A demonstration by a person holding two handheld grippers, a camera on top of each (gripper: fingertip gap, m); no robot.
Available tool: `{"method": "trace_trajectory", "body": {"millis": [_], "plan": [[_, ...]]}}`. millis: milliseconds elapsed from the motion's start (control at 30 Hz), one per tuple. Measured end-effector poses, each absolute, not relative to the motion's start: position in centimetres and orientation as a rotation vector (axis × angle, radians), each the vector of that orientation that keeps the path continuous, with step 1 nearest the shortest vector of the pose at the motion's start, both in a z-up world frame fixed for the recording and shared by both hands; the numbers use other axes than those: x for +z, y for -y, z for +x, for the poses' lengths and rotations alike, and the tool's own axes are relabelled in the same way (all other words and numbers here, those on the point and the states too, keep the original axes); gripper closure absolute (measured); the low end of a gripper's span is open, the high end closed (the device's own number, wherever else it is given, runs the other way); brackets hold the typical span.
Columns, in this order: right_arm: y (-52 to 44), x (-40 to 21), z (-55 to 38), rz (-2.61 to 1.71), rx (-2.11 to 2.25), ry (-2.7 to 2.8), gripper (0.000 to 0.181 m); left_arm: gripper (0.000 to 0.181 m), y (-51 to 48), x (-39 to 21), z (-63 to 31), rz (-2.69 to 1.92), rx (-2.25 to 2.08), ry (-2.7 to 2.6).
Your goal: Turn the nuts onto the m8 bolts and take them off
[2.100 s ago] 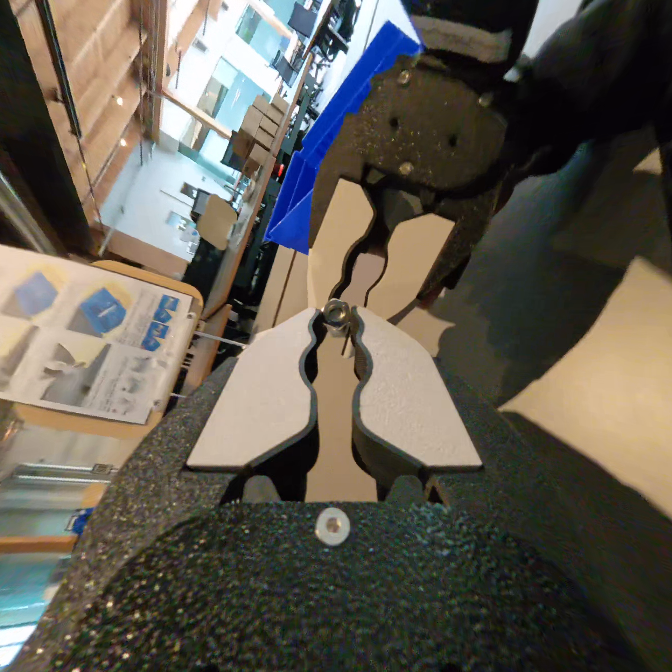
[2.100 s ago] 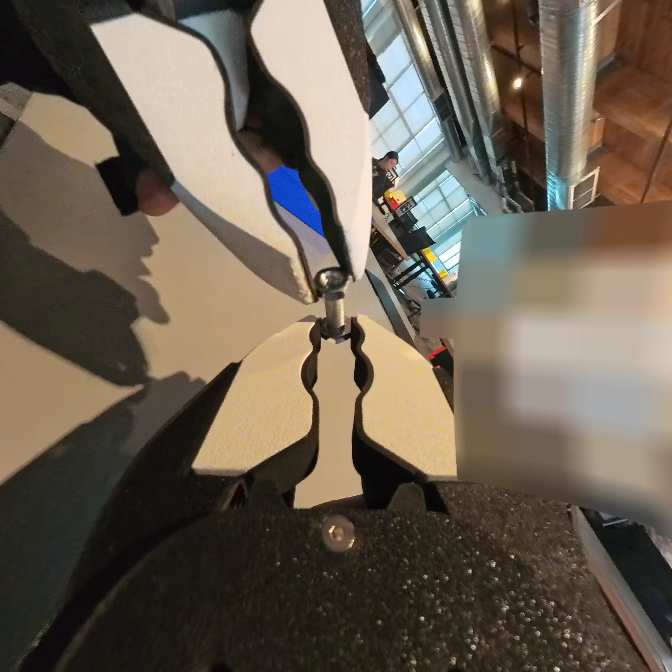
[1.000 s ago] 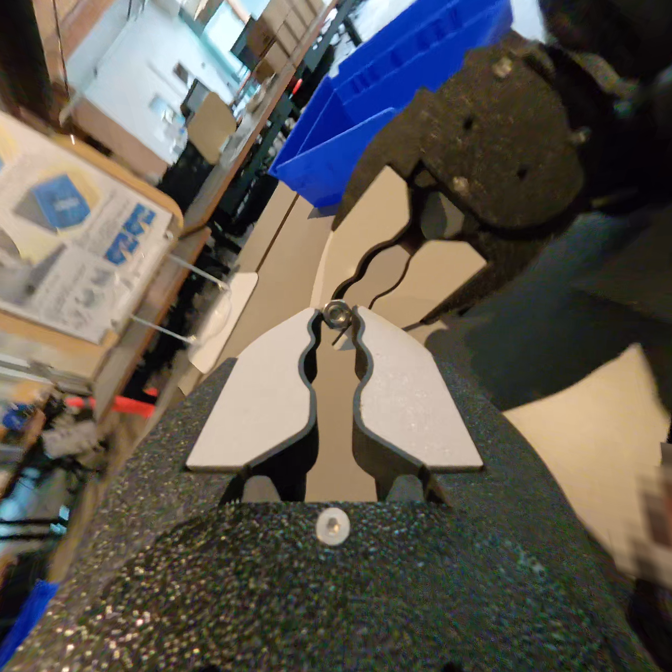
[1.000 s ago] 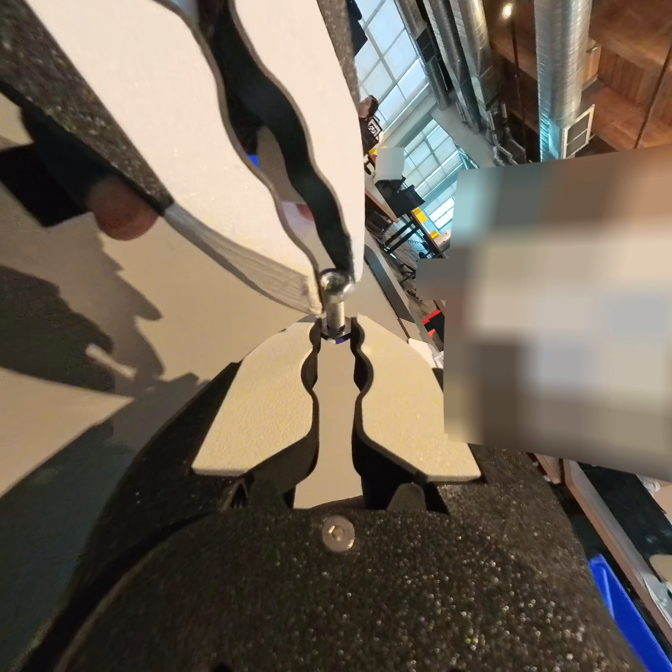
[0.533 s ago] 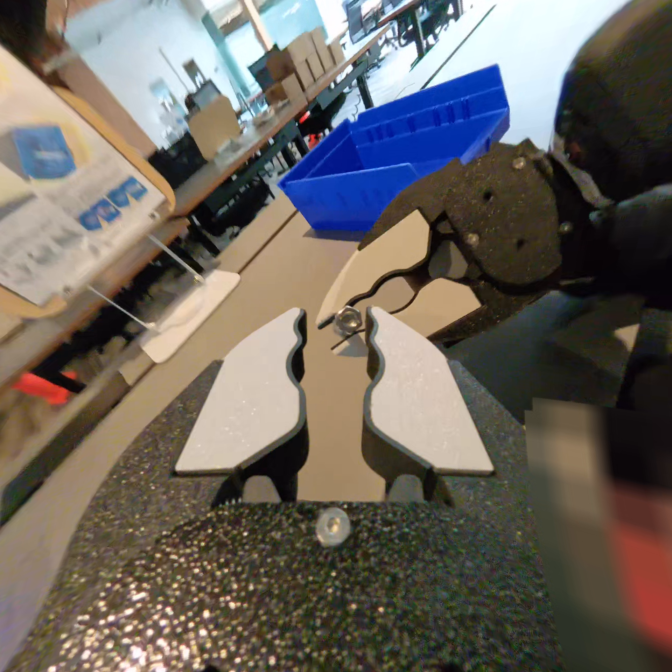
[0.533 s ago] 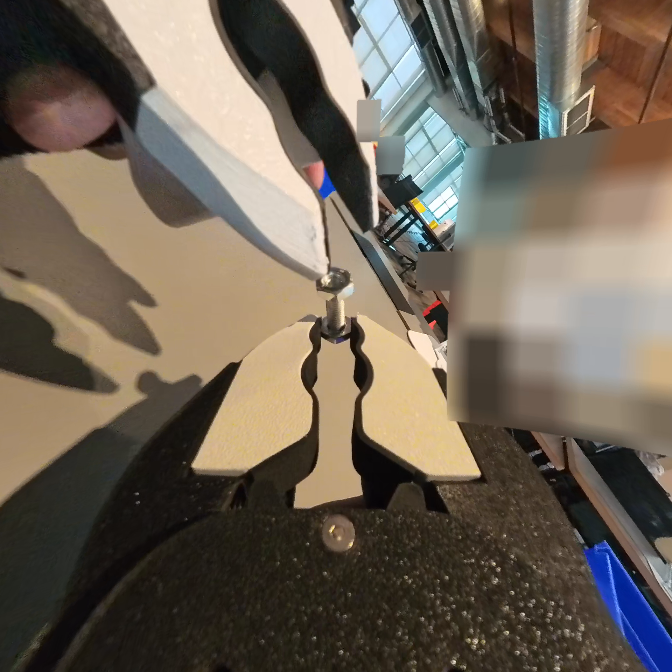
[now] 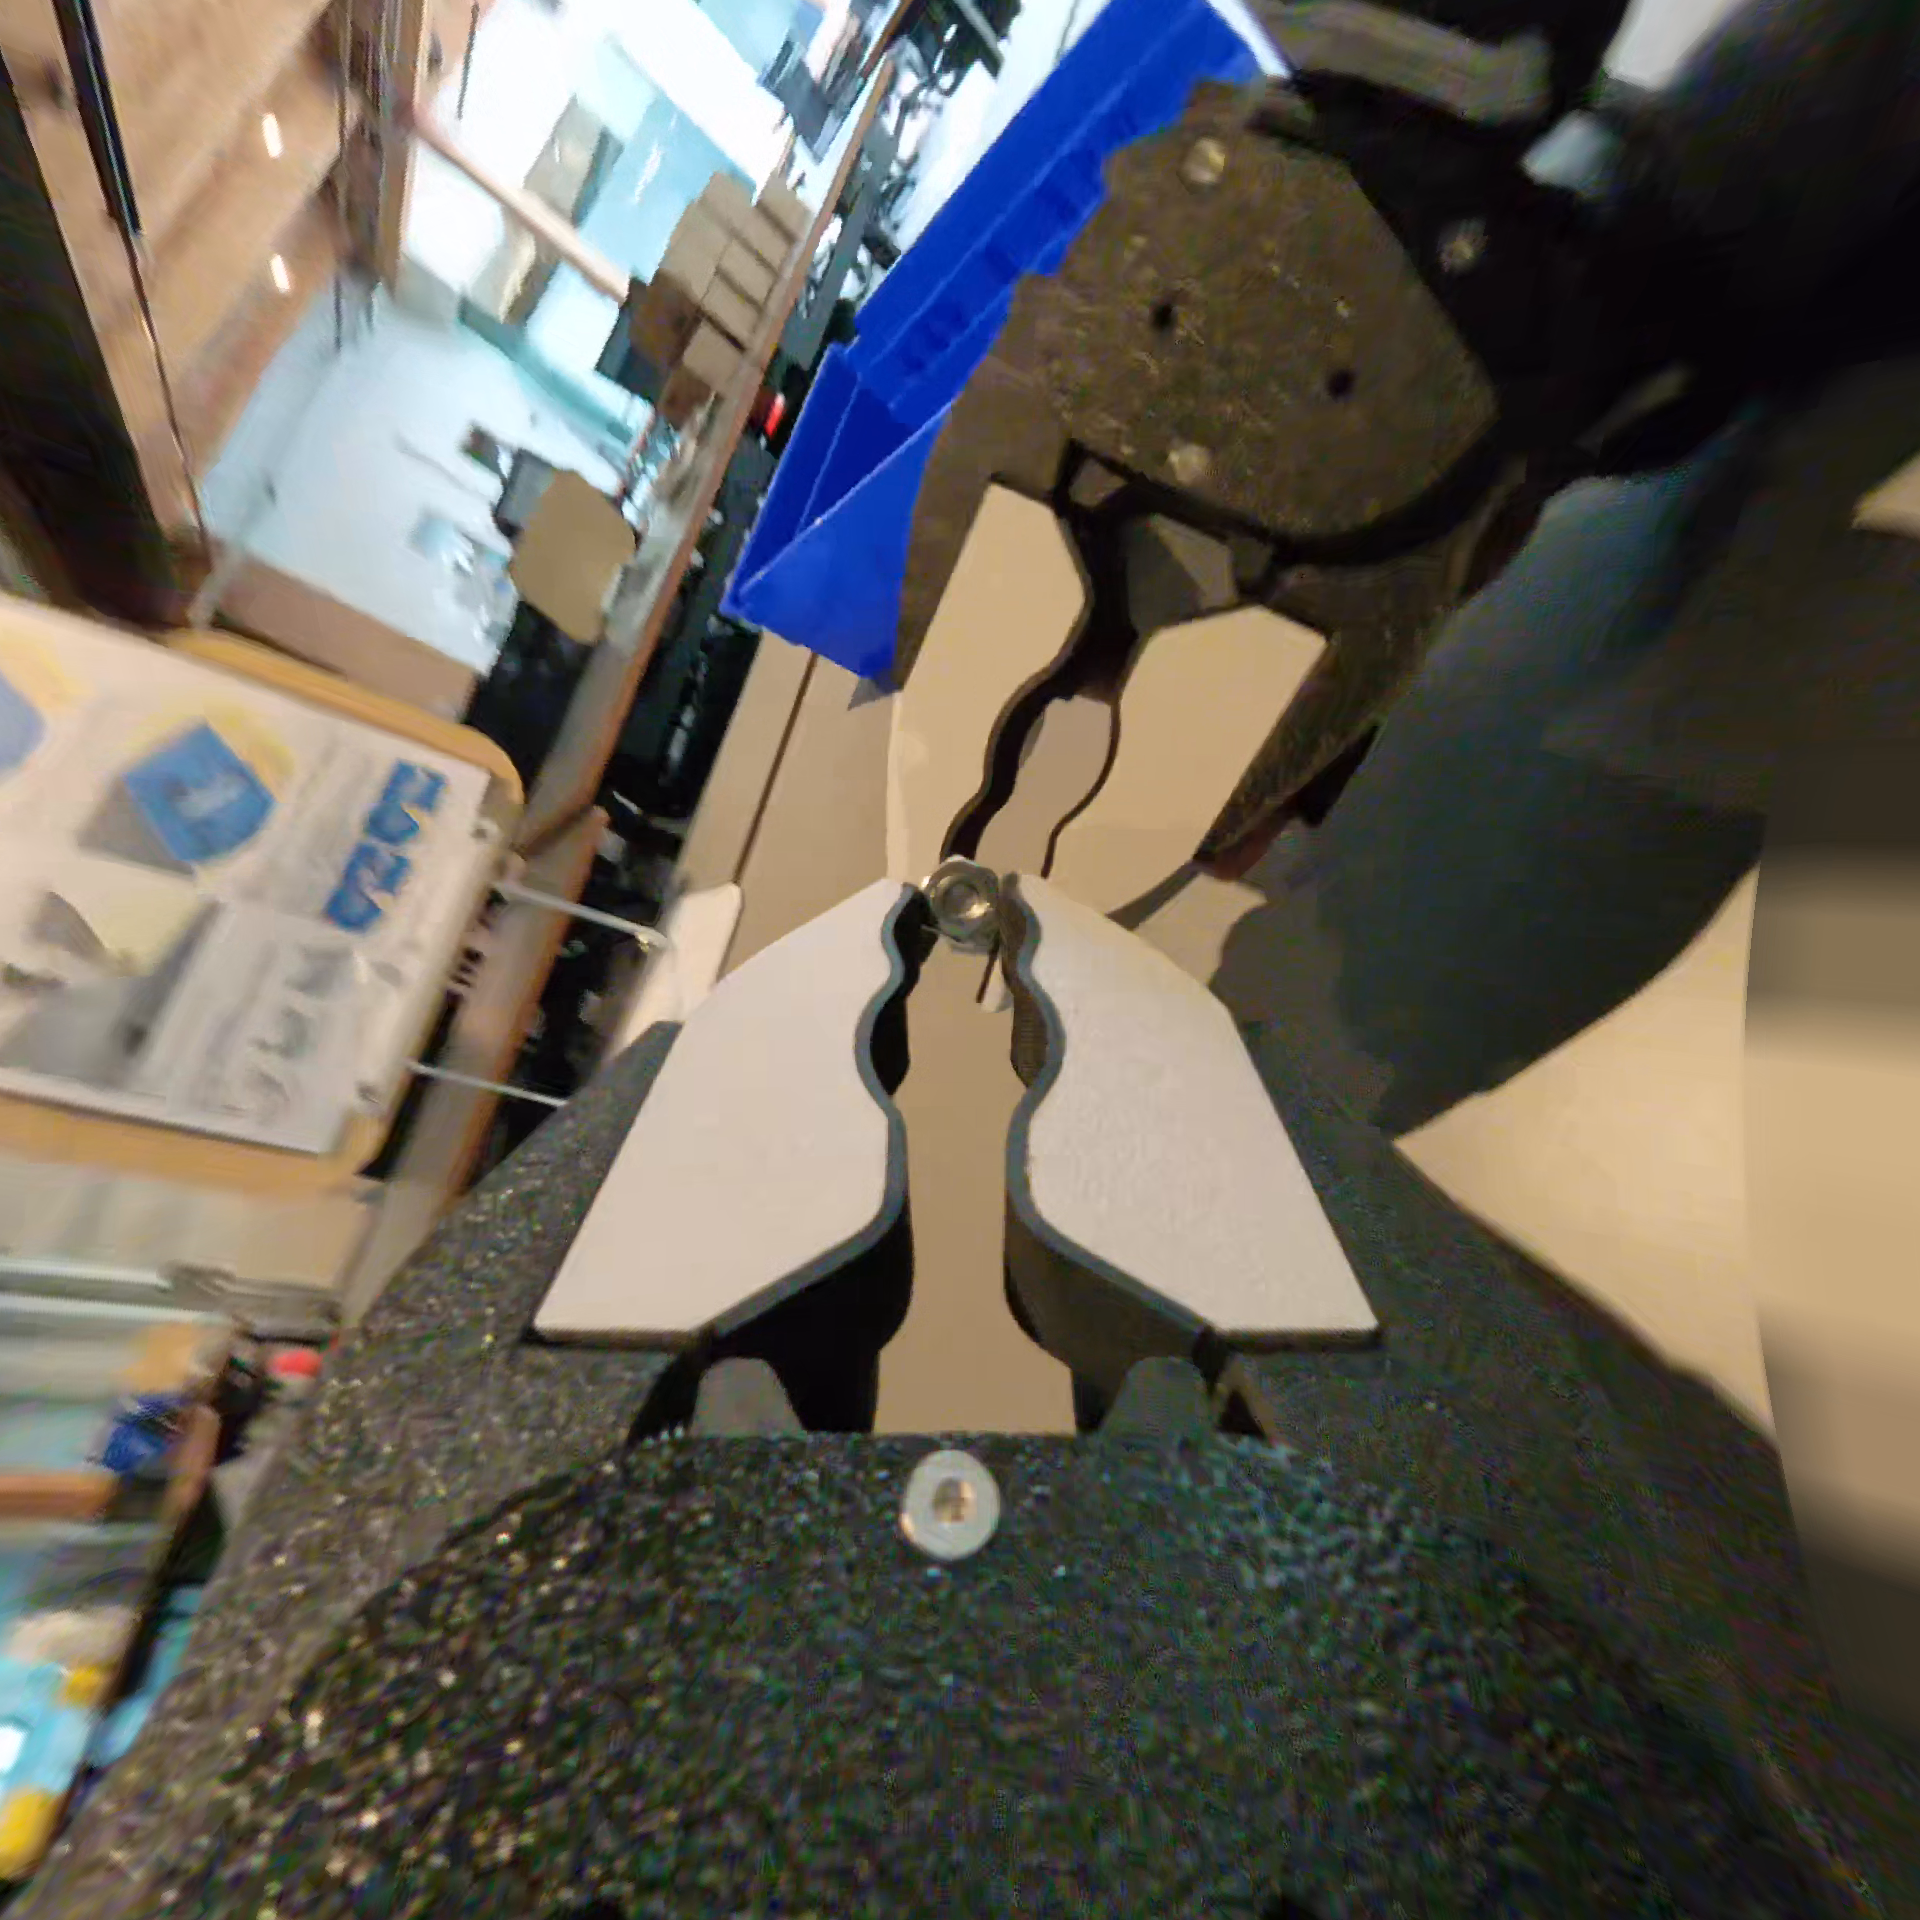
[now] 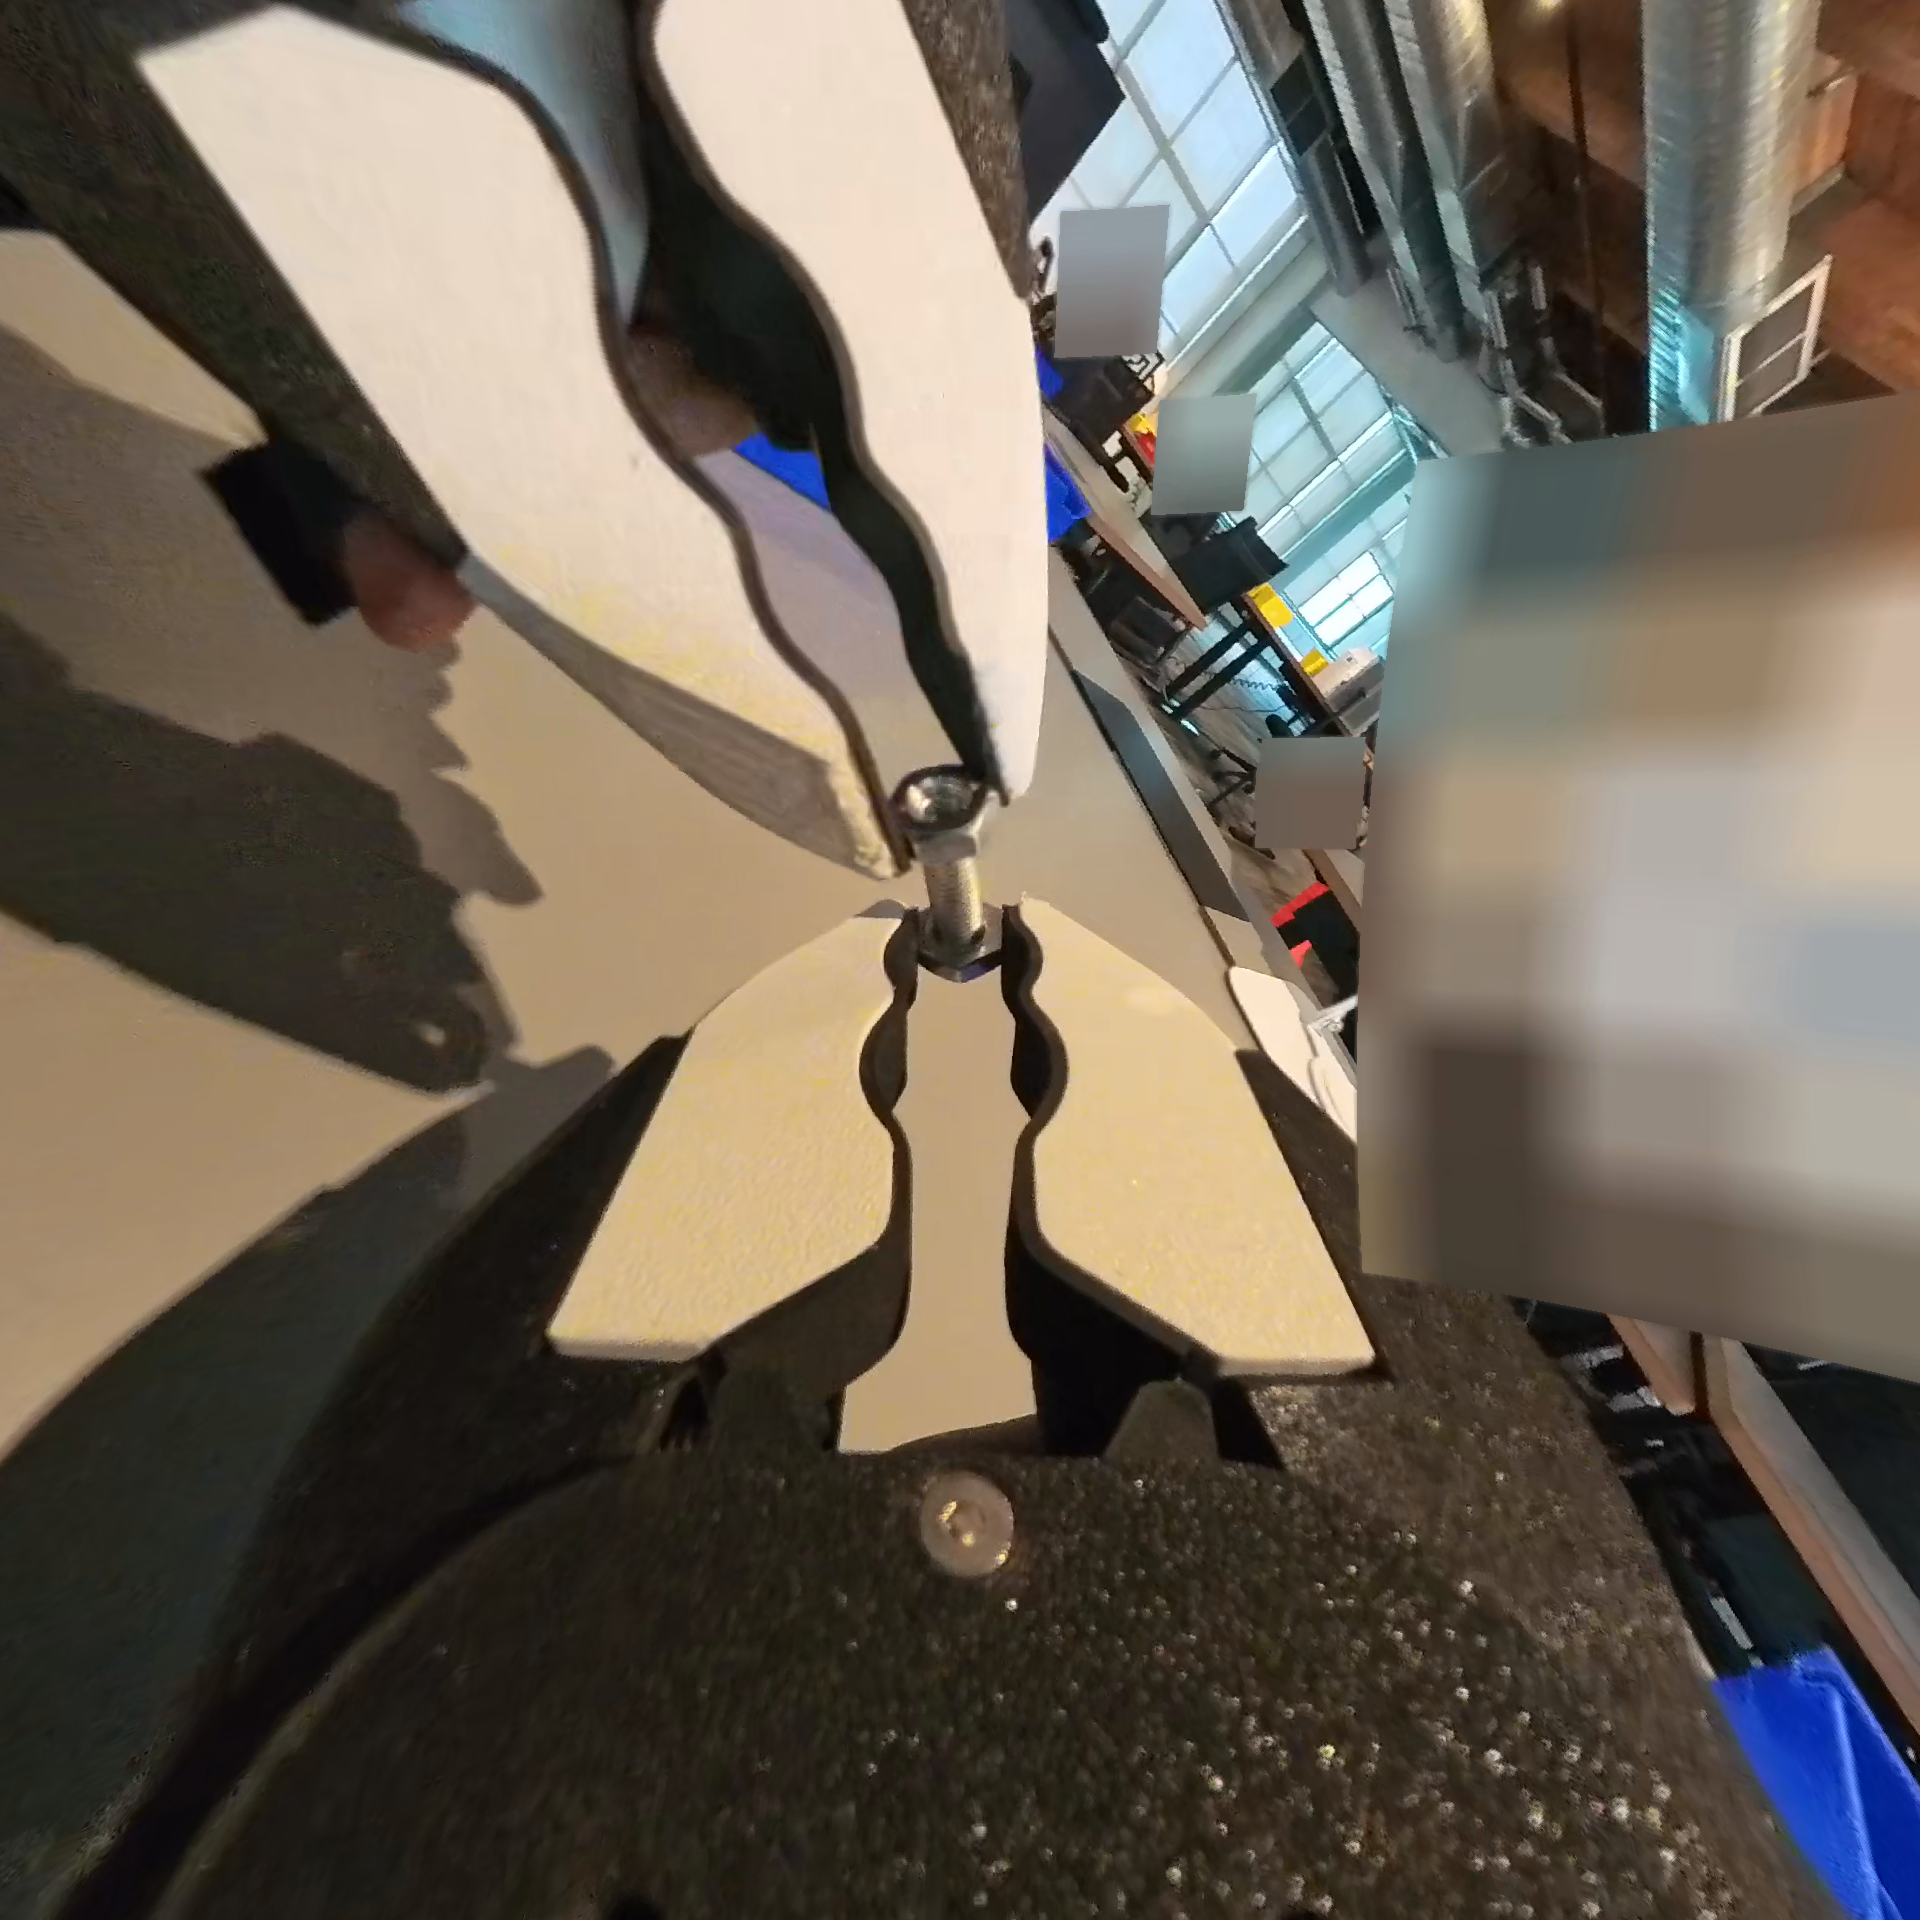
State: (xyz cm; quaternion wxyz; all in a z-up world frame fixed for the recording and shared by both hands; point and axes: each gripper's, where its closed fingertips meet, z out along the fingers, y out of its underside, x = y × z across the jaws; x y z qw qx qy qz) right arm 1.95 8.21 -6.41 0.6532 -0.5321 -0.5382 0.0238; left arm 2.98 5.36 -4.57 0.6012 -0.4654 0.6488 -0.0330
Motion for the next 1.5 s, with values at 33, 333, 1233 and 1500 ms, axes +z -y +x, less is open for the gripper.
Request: {"method": "trace_trajectory", "body": {"millis": [33, 333, 1233, 1500], "plan": [[-8.2, -6.5, 1.9, -1.207, 0.053, 1.228, 0.166, 0.167, -5.4, -4.6, 2.9, -1.027, -0.047, -1.523], [-9.1, -6.0, 2.7, -1.255, 0.046, 1.152, 0.166, 0.156, -6.0, -3.1, 3.3, -1.367, -0.437, -1.176], [-9.6, -6.2, 2.9, -1.264, -0.031, 1.142, 0.166, 0.166, -6.6, -4.3, 3.7, -1.03, -0.053, -1.426], [-10.0, -5.8, 3.5, -1.285, -0.027, 1.093, 0.166, 0.15, -6.8, -3.3, 4.0, -1.397, -0.329, -1.112]]}}
